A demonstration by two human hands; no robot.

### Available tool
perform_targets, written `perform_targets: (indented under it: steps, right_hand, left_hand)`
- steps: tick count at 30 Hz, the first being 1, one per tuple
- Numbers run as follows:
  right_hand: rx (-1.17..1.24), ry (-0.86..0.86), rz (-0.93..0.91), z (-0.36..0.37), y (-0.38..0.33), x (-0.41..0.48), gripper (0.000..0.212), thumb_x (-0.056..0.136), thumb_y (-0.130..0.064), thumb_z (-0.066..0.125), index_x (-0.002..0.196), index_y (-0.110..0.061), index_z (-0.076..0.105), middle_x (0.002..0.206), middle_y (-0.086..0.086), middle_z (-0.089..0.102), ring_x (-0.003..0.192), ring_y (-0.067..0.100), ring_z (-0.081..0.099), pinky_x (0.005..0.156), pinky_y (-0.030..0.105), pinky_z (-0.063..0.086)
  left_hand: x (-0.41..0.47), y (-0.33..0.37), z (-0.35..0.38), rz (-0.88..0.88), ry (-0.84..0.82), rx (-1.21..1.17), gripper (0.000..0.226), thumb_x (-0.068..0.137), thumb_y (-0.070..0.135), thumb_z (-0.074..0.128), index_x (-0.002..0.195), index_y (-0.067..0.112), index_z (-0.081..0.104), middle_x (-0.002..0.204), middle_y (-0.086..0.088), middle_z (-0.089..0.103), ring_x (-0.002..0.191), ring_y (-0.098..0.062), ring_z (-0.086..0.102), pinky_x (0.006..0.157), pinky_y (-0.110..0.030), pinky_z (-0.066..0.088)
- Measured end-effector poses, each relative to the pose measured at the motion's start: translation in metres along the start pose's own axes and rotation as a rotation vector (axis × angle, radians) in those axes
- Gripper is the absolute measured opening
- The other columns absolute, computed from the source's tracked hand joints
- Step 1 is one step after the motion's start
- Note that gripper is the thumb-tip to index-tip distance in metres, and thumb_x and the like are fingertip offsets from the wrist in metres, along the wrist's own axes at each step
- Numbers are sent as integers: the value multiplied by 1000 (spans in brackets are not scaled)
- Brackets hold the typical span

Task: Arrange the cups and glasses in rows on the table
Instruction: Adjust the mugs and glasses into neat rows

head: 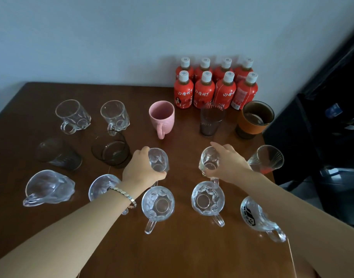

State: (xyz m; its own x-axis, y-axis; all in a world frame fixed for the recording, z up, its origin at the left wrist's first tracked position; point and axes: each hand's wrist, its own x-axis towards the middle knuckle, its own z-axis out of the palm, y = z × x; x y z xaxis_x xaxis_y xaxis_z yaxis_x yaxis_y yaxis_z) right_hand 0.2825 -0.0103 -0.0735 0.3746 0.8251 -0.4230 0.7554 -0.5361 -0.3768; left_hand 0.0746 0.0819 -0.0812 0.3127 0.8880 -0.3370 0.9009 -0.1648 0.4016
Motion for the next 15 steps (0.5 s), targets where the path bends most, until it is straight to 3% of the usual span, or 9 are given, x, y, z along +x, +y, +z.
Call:
perform_targets:
  steps: [6,15]
  right_hand:
    - [121,42,48,1,2,3,95,67,-37,80,144,-24,27,139,0,44,121,21,53,95,36,50]
    - [174,112,64,3,-4,10,90,70,-36,79,144,-21,28,141,2,42,123,21,50,96,35,47]
  left_hand:
    - [4,3,0,-8,22,-93,86,69,33,81,140,12,37,134,-7,47,117,-24,57,85,-31,50]
    - [10,0,3,22,37,-132,91,71,34,80,144,12,31,142,-8,44,126,-24,52,93,-33,50]
